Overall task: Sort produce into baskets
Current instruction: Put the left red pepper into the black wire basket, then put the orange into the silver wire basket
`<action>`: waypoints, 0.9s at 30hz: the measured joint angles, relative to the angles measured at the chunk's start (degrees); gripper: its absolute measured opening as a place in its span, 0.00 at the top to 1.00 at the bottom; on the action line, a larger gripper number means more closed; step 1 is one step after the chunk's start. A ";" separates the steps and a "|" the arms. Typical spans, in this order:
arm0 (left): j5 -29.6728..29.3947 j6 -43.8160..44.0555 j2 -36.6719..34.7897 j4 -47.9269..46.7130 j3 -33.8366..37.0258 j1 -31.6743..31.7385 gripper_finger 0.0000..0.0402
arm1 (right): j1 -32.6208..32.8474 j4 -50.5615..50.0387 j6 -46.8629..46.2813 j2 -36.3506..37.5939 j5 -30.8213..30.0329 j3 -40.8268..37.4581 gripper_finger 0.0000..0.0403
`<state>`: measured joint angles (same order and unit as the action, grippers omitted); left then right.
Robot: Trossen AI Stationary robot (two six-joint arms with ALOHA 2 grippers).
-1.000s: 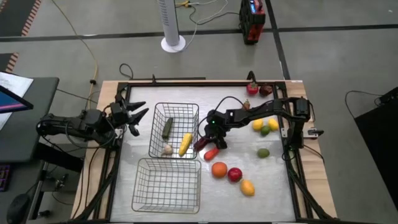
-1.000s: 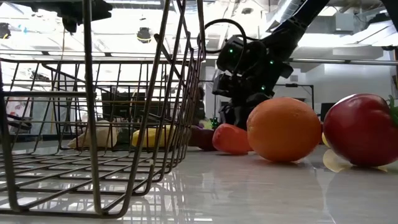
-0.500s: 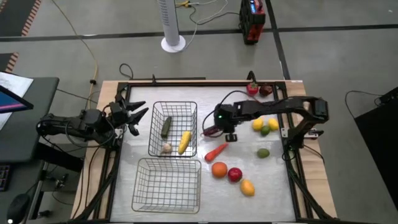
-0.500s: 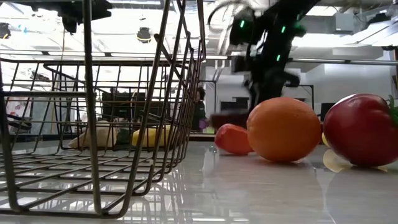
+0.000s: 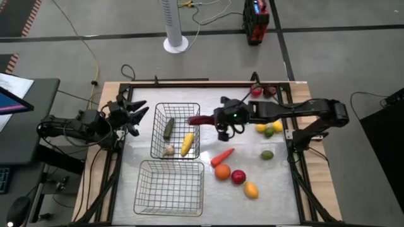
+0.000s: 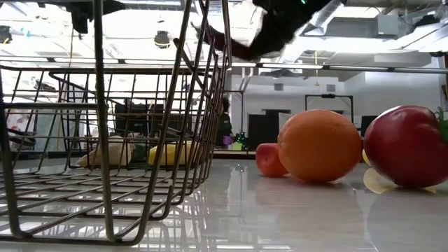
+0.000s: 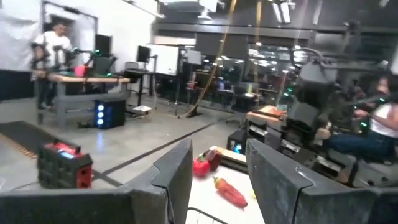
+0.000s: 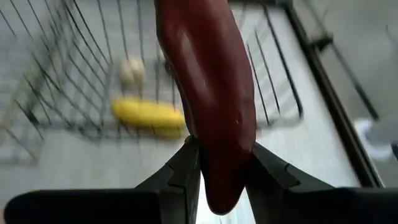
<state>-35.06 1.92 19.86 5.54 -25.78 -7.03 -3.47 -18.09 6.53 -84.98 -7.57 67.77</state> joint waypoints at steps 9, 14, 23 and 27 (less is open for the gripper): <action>12.68 -7.04 6.53 9.54 3.54 -0.02 0.66 | -0.23 13.04 1.49 -10.97 1.06 4.86 0.68; 10.59 -7.42 10.07 11.85 3.74 0.00 0.66 | -1.00 6.53 2.95 -17.26 1.50 10.86 0.65; 10.39 -7.24 9.97 11.75 3.72 0.00 0.66 | -2.03 0.60 2.53 -17.17 1.98 13.16 0.36; 10.36 -6.24 10.21 10.56 3.72 0.00 0.66 | -1.87 -4.06 1.70 -13.31 1.06 13.29 0.31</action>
<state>-24.70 -4.32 30.07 16.10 -22.06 -7.03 -5.34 -22.15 8.23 -98.29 -6.51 81.06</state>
